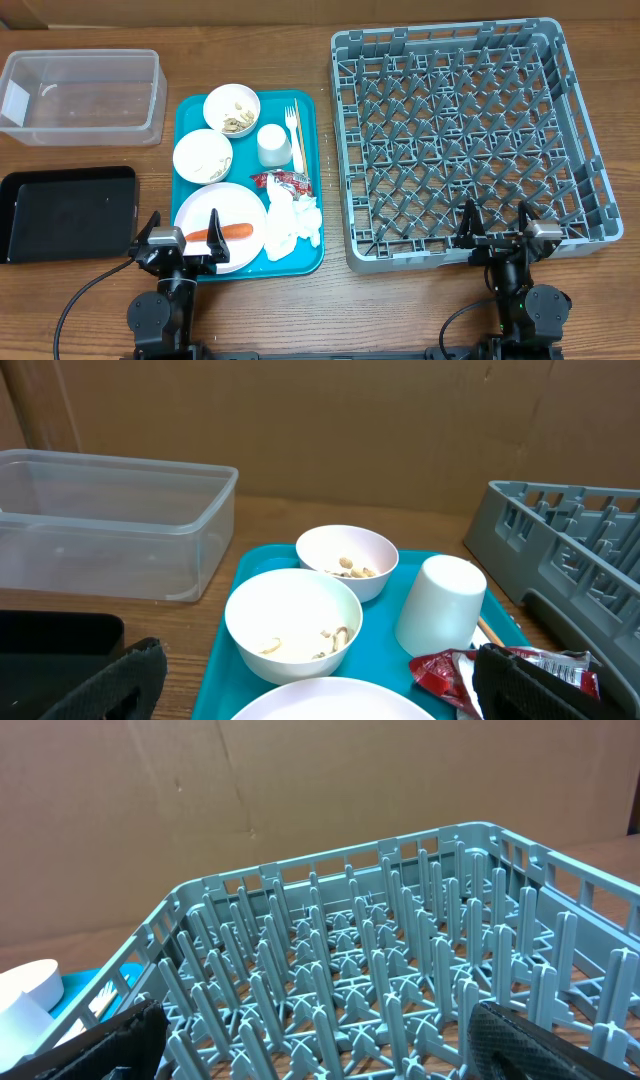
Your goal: Sort waste into correct bins and load items into the dishwasher rack
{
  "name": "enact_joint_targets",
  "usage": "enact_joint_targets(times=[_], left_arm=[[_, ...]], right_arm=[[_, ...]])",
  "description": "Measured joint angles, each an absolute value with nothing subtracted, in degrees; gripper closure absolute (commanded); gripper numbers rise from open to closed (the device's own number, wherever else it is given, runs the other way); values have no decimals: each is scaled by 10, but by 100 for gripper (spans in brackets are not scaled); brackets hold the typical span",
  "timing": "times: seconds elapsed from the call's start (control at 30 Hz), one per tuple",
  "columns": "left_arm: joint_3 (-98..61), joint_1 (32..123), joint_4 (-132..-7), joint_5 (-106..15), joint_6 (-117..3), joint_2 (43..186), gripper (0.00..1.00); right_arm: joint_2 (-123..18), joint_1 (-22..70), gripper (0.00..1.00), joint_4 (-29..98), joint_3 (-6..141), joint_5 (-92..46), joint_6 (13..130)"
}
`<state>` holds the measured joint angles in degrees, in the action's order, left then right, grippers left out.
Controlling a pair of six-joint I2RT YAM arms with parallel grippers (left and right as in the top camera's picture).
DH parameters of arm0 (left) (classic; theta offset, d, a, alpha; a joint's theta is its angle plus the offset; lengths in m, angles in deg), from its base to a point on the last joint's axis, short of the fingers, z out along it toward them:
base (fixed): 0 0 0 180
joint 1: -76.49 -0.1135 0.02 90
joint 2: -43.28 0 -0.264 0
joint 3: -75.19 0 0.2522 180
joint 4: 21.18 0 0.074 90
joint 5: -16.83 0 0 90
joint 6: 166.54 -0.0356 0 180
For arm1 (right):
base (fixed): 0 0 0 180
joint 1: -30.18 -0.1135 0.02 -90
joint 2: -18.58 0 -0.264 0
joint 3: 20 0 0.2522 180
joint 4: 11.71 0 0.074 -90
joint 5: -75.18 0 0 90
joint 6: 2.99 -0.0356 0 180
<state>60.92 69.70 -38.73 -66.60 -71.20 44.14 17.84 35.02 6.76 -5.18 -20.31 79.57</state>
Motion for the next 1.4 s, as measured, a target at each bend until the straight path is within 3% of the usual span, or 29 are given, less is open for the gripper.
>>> enact_joint_targets(times=[1.13, 1.4], left_arm=[[609, 697, -384, -663, -710, 441, 0], [609, 697, -378, -544, -511, 441, 0]], right_arm=[[178, 350, 0, 67, -52, -203, 796], [178, 350, 0, 67, -52, -203, 796]])
